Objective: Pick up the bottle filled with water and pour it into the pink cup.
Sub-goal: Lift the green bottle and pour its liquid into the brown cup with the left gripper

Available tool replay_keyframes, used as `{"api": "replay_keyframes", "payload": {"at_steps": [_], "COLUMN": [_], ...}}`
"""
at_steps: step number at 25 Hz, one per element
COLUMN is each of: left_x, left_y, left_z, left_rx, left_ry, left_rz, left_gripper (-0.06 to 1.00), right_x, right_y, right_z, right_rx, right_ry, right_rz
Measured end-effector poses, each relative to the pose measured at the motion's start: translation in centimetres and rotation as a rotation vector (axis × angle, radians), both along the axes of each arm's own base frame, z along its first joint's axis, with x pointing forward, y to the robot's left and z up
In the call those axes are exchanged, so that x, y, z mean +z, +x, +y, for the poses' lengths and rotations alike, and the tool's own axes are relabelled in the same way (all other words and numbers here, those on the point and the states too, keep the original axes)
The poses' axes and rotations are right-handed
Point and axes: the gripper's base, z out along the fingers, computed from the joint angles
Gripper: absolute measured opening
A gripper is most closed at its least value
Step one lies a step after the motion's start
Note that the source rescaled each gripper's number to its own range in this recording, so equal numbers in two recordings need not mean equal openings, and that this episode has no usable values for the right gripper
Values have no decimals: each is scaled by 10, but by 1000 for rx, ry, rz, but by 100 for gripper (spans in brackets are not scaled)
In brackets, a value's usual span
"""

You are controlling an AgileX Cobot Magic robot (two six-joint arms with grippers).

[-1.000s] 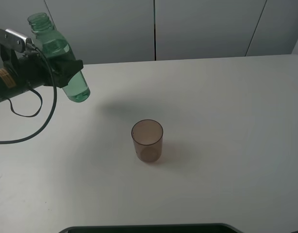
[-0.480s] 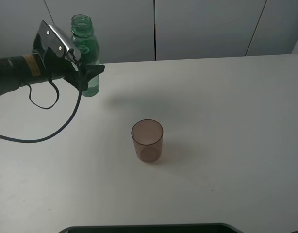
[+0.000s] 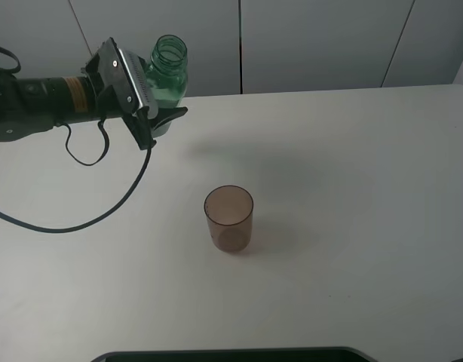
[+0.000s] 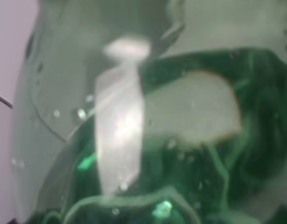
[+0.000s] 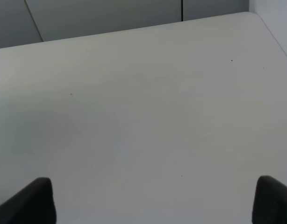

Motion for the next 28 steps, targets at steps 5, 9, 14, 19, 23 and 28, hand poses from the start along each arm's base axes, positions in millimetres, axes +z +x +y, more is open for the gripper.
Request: {"api": "replay_keyframes", "payload": {"at_steps": [5,9,14,19,23,28], "left_x": [-2,-3,-5,-5,-5,-6], "left_y": [-3,-11,-20,-20,-20,-20], "left_z": [-9,-22,-32,-33,-33,-33], "left_rx": [-43,-100,-173,-214,-247,-258], "left_ry": [103,136,176,226,270,288], "left_rz": [-65,-99,-131,-212,-288,-317], "left_gripper": [4,4,4,4,4,4], "right_x": [0,0,0,0,0,0], "right_y": [0,0,0,0,0,0], "right_z": [0,0,0,0,0,0], "right_rx": [0,0,0,0,0,0], "right_ry": [0,0,0,0,0,0], "right_rz": [0,0,0,0,0,0]}}
